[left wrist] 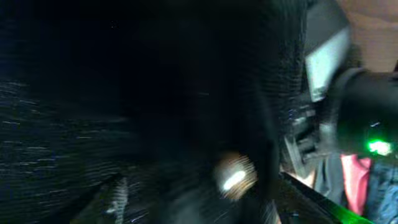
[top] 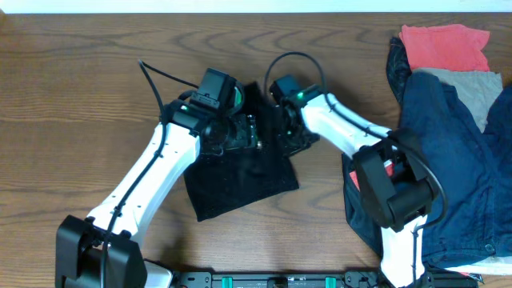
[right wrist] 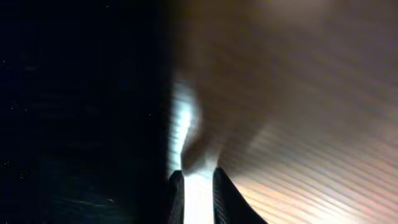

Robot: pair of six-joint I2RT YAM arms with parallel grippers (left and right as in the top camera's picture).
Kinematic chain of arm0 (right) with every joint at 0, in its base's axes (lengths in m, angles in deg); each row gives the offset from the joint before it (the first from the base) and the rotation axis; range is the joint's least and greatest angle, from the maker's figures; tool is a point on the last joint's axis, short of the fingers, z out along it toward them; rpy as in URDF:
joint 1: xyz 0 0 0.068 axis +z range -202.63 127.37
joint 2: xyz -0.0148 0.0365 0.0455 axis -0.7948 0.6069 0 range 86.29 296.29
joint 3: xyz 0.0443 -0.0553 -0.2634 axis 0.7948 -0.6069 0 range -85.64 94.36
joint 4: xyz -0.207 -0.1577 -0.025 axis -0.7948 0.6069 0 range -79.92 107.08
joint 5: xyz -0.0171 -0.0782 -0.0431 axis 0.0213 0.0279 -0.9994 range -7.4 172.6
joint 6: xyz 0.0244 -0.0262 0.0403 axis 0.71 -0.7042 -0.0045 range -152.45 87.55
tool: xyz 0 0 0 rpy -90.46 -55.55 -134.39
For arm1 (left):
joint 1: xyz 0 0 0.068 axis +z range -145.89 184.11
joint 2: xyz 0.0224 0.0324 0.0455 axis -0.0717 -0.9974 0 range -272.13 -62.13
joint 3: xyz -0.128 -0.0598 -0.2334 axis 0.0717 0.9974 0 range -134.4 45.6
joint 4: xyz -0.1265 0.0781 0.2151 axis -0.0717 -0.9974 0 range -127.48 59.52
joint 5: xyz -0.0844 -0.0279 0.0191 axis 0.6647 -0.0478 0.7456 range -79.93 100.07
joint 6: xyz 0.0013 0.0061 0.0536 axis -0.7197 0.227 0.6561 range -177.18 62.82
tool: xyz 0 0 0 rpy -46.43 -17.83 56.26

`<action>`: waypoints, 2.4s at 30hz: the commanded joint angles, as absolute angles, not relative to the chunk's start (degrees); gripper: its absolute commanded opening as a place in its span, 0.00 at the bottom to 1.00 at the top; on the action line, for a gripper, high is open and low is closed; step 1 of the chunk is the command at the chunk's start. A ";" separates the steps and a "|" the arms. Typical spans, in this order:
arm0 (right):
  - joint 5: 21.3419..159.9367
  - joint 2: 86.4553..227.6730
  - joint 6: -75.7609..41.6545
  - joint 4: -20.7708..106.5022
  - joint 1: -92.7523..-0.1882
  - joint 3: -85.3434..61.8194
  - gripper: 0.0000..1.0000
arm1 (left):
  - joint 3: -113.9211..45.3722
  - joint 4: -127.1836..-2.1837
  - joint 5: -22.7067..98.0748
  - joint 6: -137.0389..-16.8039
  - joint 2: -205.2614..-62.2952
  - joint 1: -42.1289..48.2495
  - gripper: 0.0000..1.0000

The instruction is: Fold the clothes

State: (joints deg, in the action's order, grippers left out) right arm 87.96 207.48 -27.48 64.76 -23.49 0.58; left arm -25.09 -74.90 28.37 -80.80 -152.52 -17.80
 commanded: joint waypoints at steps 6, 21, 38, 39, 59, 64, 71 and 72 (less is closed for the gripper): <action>82.67 196.50 -27.46 72.01 -35.92 13.93 0.14 | -29.64 -67.21 28.48 -71.82 -151.36 -5.61 0.92; 123.83 191.37 -36.88 76.25 -28.41 7.85 0.10 | -29.64 -62.81 28.46 -67.03 -167.86 -0.40 0.89; 95.26 191.41 -30.89 56.65 -21.39 -14.94 0.15 | -29.49 -86.05 24.29 -67.49 -173.50 -0.40 0.89; 91.17 191.41 -30.78 54.31 -22.31 -14.94 0.17 | -29.49 -88.23 24.88 -67.75 -173.50 -0.43 0.89; 87.33 191.41 -30.78 41.32 -25.26 -14.94 0.38 | -29.60 -86.99 37.05 -54.81 -153.94 -1.37 0.98; 87.37 191.41 -30.76 41.74 -25.17 -14.94 0.40 | -26.32 -84.76 33.88 -50.99 -155.91 -4.29 0.98; 87.55 191.41 -29.71 42.46 -25.13 -14.94 0.40 | -25.53 -79.34 18.19 -55.64 -164.78 -4.62 0.98; 87.55 191.41 -29.69 42.68 -25.15 -14.94 0.40 | -25.53 -78.05 17.01 -56.71 -166.27 -4.32 0.98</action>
